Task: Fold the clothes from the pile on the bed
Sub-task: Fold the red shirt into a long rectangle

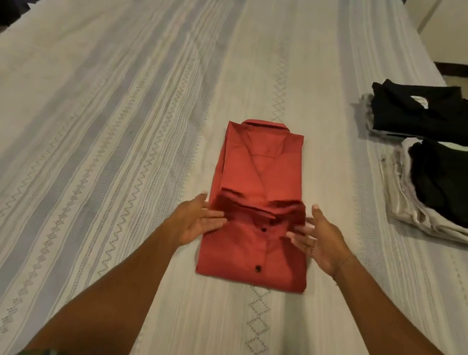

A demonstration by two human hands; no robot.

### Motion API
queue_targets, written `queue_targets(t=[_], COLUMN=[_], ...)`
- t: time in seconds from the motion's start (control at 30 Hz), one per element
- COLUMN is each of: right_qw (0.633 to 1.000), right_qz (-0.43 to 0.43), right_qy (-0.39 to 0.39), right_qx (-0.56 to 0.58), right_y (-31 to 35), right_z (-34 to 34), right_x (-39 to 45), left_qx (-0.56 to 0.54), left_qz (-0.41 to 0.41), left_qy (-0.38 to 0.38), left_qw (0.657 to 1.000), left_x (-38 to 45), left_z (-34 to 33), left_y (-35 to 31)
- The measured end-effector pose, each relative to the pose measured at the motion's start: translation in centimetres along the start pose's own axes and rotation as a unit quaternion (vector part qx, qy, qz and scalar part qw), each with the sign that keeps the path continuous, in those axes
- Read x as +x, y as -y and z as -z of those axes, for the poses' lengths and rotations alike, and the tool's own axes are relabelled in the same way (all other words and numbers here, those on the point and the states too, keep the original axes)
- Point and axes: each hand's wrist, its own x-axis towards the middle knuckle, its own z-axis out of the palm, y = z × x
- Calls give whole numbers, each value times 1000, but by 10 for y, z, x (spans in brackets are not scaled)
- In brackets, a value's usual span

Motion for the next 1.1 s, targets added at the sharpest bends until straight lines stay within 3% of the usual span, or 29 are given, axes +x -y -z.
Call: queue_targets(t=[0.1,0.17,0.23,0.3,0.4,0.53,0.7,0.8,1.0,1.1], right_qw=[984,944,918,912,907,897,895,895,888,906], right_qz=[126,194,201,192,195,224,207,206,103,58], right_qy=[-89,-167,-220,-225,-184,-213,-221,-219,-224,-186], right_qx=[-86,-207,-260,-283,-325,-317,-328,-328,-388,-377], right_y=[-23,-42,-59,-72,-81,-90,-114,-118,-116,-119], right_z=[1,8,14,18,16,15,16,19,20,25], right_x=[19,20,19,15,10,3,-12,-17,-25,-23], left_qx=[133,296,426,505,541,563,535,503,497,525], left_qz=[-75,-151,-209,-242,-269,-258,-281,-282,-230,-151], left_qy=[-126,-208,-240,-242,-257,-284,-273,-309,-348,-345], left_qw=[980,920,847,793,754,732,749,756,761,763], left_x=[20,20,15,10,2,-11,-19,-28,-37,-44], left_z=[12,22,26,26,21,19,29,30,18,13], left_y=[20,39,54,66,79,100,118,129,145,141])
